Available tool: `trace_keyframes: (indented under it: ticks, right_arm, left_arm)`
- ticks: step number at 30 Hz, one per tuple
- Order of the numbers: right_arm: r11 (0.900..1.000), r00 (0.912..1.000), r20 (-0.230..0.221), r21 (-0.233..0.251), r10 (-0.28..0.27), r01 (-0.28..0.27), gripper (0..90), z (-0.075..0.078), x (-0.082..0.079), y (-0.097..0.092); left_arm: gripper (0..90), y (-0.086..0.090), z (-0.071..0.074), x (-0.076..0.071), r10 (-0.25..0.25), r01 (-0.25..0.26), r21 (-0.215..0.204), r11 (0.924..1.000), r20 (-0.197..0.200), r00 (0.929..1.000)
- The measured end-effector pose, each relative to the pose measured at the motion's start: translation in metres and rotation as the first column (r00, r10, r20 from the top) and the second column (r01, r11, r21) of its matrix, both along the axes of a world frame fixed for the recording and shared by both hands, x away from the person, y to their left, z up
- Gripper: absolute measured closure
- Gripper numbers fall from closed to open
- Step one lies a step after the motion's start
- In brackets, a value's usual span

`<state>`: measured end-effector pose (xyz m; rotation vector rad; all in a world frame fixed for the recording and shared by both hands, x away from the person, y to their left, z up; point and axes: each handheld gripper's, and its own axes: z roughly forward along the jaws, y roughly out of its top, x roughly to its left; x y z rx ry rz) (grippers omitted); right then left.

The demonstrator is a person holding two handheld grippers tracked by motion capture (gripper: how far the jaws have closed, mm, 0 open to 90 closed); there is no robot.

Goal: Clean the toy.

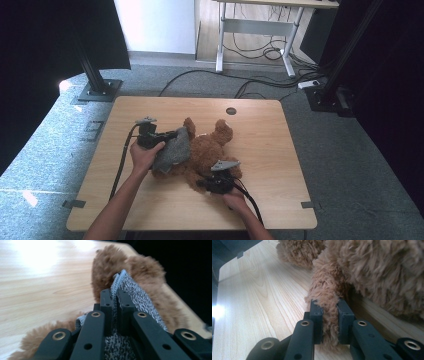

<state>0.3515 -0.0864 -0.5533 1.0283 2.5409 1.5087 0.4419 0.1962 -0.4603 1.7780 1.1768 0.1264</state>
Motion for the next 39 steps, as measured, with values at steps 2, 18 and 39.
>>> trace_keyframes:
  ticks: [2, 18, 39]
  right_arm:
    - [1.0000, 1.0000, 0.004, -0.002, 0.001, -0.001, 78.7, 0.000, 0.000, 0.000]
    - [1.0000, 1.0000, 0.005, -0.002, 0.000, 0.000, 78.3, 0.000, -0.001, -0.001]
    - [0.9905, 0.9753, 0.174, 0.045, -0.136, 0.130, 46.8, 0.074, 0.007, -0.033]
  left_arm:
    - [84.4, 0.001, -0.002, 0.002, 0.023, -0.022, 0.037, 0.9991, -0.010, 0.9997]
    - [83.9, 0.026, -0.011, -0.001, 0.063, -0.063, -0.005, 0.9980, -0.065, 0.9959]
    - [84.6, 0.021, -0.015, -0.021, 0.025, -0.025, -0.002, 0.9997, 0.017, 0.9995]
